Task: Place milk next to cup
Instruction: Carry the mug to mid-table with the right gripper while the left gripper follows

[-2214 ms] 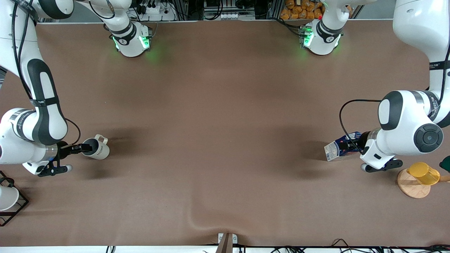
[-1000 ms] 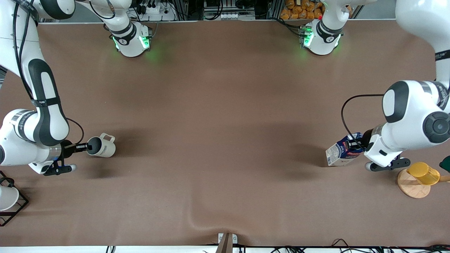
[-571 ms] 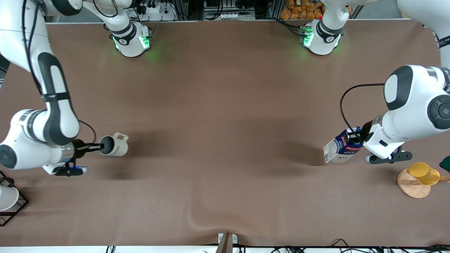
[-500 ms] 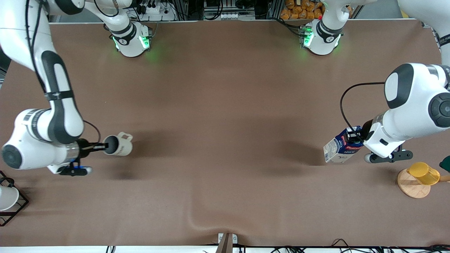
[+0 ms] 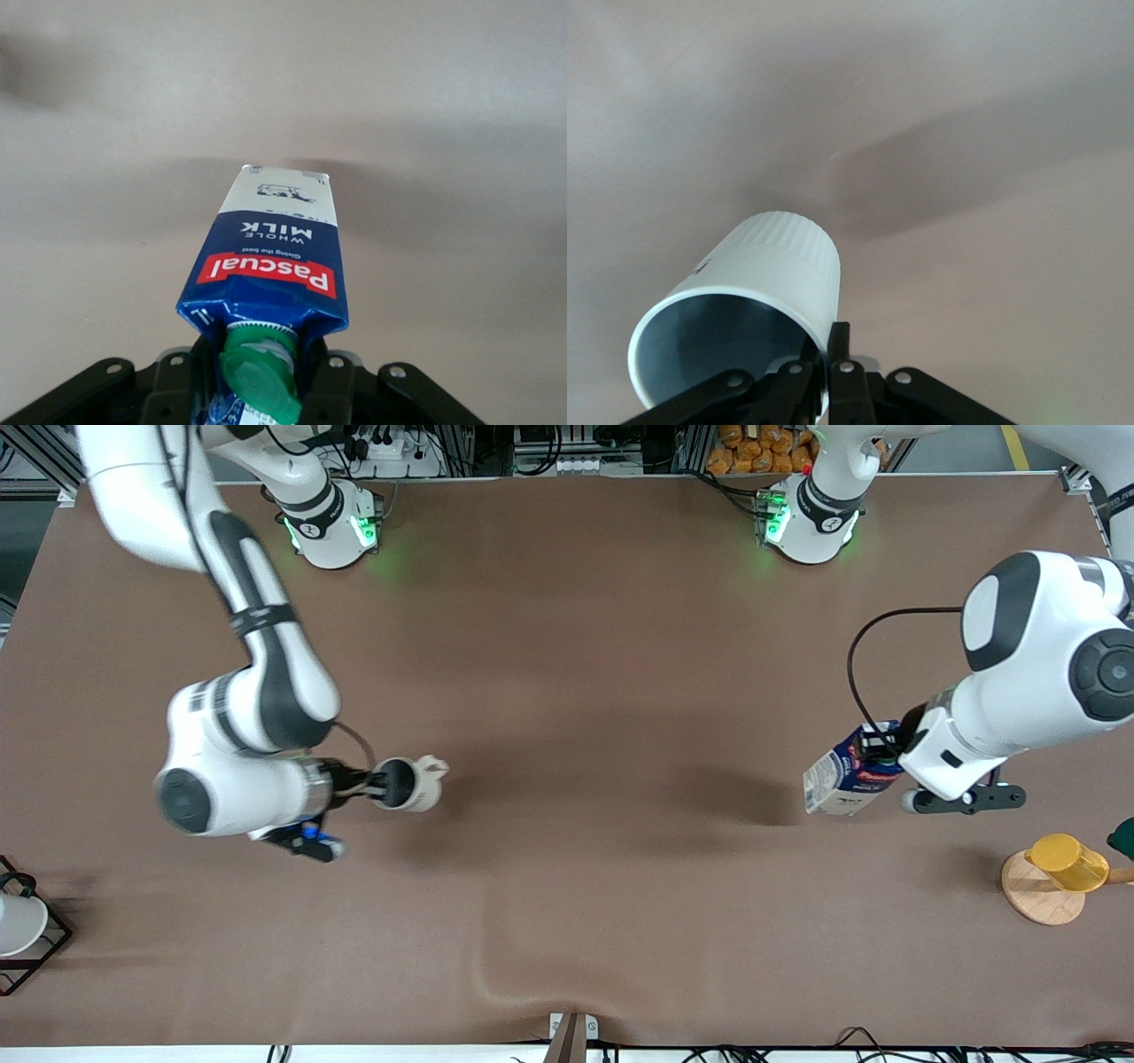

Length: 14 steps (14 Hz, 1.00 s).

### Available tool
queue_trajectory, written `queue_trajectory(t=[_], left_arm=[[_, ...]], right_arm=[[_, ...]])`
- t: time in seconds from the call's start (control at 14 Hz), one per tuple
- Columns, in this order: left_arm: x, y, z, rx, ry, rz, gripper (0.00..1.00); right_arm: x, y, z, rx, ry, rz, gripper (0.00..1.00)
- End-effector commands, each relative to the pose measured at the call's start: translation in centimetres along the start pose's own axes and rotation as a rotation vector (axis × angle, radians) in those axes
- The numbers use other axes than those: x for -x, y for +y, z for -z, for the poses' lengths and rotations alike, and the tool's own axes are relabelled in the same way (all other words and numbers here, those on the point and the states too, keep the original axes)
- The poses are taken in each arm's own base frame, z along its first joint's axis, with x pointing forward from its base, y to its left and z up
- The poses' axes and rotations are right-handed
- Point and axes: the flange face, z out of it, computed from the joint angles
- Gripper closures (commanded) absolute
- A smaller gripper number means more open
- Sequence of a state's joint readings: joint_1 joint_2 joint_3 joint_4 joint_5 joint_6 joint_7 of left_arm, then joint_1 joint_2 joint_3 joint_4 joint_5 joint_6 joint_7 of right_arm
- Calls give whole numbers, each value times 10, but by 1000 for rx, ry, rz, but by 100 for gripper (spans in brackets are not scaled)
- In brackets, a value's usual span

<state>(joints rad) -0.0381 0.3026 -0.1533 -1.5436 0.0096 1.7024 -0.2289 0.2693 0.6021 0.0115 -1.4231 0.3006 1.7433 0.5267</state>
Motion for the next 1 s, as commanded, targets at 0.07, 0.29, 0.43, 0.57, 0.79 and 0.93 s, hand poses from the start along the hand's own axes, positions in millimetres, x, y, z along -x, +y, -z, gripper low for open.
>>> queue_trajectory(t=[0.07,0.29,0.43,0.57,0.79,0.93], left_arm=[[14,12,10,-14,-31,-20,61],[19,19,15,-12,-27,-30,61],[21,26,14,-9,-29,-35,61],[22,30,14,-9,-30,-35,61],[24,35,13,-9,-34,-33,61],[24,35,12,-9,-36,-32,61]], right_arm=[[45,-73,-5,-58,48,-126,100],[80,-138,-45,-108,122,-239,100],[104,-178,-73,-167,176,-276,100],[116,-194,-97,-176,187,-285,100],[140,-225,-141,-192,222,-256,100],[138,-225,-153,-167,239,-264,100]])
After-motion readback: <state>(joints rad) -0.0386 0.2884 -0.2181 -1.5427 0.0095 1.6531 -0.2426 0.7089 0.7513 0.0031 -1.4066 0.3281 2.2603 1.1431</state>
